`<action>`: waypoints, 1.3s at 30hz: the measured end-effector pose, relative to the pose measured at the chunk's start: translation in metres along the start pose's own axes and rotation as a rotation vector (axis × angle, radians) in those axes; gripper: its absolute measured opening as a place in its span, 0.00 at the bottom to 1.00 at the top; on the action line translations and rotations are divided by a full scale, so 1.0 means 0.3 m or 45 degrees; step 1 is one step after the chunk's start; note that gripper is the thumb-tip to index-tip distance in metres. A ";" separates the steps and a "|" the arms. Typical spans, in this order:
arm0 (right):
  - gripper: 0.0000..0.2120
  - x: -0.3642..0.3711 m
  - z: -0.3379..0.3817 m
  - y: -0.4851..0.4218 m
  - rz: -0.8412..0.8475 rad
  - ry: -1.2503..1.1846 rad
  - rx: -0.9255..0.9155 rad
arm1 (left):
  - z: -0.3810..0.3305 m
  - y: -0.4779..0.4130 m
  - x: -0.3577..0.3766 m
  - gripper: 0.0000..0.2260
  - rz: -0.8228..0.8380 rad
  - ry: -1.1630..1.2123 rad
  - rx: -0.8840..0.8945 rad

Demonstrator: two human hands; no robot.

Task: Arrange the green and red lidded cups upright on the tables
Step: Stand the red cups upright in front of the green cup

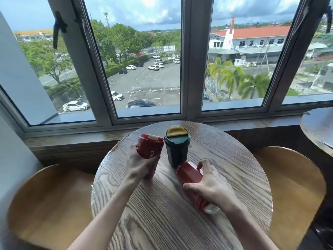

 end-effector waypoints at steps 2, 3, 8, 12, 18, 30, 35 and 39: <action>0.34 0.000 -0.001 -0.001 -0.006 -0.006 -0.005 | 0.008 0.057 0.005 0.33 -0.028 0.139 0.003; 0.34 0.000 -0.002 -0.002 -0.014 -0.011 -0.008 | 0.008 0.082 0.010 0.33 -0.028 0.203 0.010; 0.35 0.008 -0.002 -0.001 -0.027 0.001 -0.043 | 0.025 0.171 0.042 0.33 -0.034 0.372 0.091; 0.34 0.009 -0.008 -0.008 0.012 -0.047 -0.049 | 0.056 0.207 0.072 0.30 -0.005 0.400 0.079; 0.31 -0.002 -0.037 0.058 -0.048 -0.437 -0.198 | 0.085 0.205 0.086 0.30 -0.009 0.314 0.114; 0.45 0.084 -0.183 0.200 0.042 -0.558 -0.443 | 0.081 0.203 0.083 0.30 -0.008 0.289 0.098; 0.46 0.067 -0.142 0.208 -0.193 -0.570 -0.564 | 0.071 0.210 0.085 0.28 0.025 0.319 0.095; 0.50 0.018 -0.057 0.199 -0.395 -0.462 -0.590 | 0.064 0.215 0.081 0.28 0.034 0.335 0.106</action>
Point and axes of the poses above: each hand's wrist, its own y-axis away from the middle knuckle, its own x-axis out of the palm, z = x × y, the point moved 4 cm from there along -y, towards the middle knuckle, and after that the axes turned 15 degrees about -y, right-handed, at the moved point
